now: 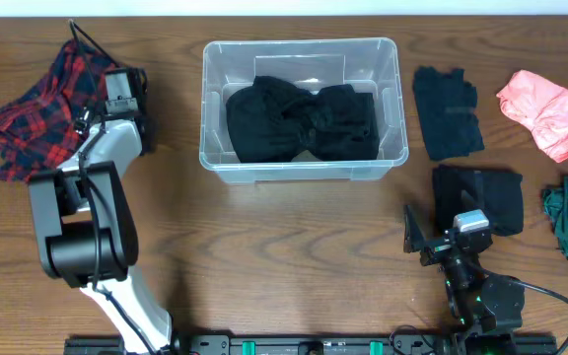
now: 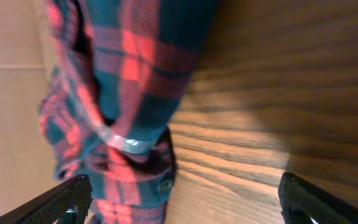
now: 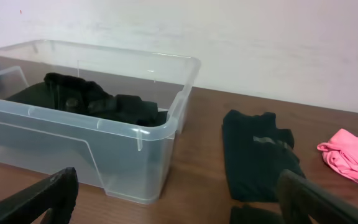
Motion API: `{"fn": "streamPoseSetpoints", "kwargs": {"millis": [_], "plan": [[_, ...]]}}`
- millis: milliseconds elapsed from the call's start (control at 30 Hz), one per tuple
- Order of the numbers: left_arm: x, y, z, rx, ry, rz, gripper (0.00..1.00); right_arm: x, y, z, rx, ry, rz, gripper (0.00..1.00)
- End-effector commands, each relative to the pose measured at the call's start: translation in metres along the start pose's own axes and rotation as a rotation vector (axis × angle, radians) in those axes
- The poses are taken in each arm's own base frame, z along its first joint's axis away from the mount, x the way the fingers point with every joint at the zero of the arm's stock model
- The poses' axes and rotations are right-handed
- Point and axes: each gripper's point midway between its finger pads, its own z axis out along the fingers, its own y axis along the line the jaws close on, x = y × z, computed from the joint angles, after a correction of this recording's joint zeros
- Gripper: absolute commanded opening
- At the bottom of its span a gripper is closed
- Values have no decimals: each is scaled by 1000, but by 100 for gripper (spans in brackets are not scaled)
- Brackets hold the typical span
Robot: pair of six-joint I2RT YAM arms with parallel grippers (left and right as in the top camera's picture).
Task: Pack container
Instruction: 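Return the left gripper to the plaid shirt and grasp it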
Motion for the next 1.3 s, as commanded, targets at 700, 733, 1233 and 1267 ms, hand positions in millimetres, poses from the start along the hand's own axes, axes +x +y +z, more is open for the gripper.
{"fn": "streamPoseSetpoints", "kwargs": {"millis": [700, 733, 1233, 1267], "plan": [[-1, 55, 75, -207, -94, -116, 71, 1, -4, 0, 16, 0, 15, 99], [-2, 60, 75, -221, -105, -130, 63, 1, -4, 0, 16, 0, 15, 99], [-4, 110, 53, -419, -123, -314, 6, 1, -4, 0, 16, 0, 15, 99], [-7, 115, 45, -435, -129, -330, 6, 1, -4, 0, 16, 0, 15, 99]]}}
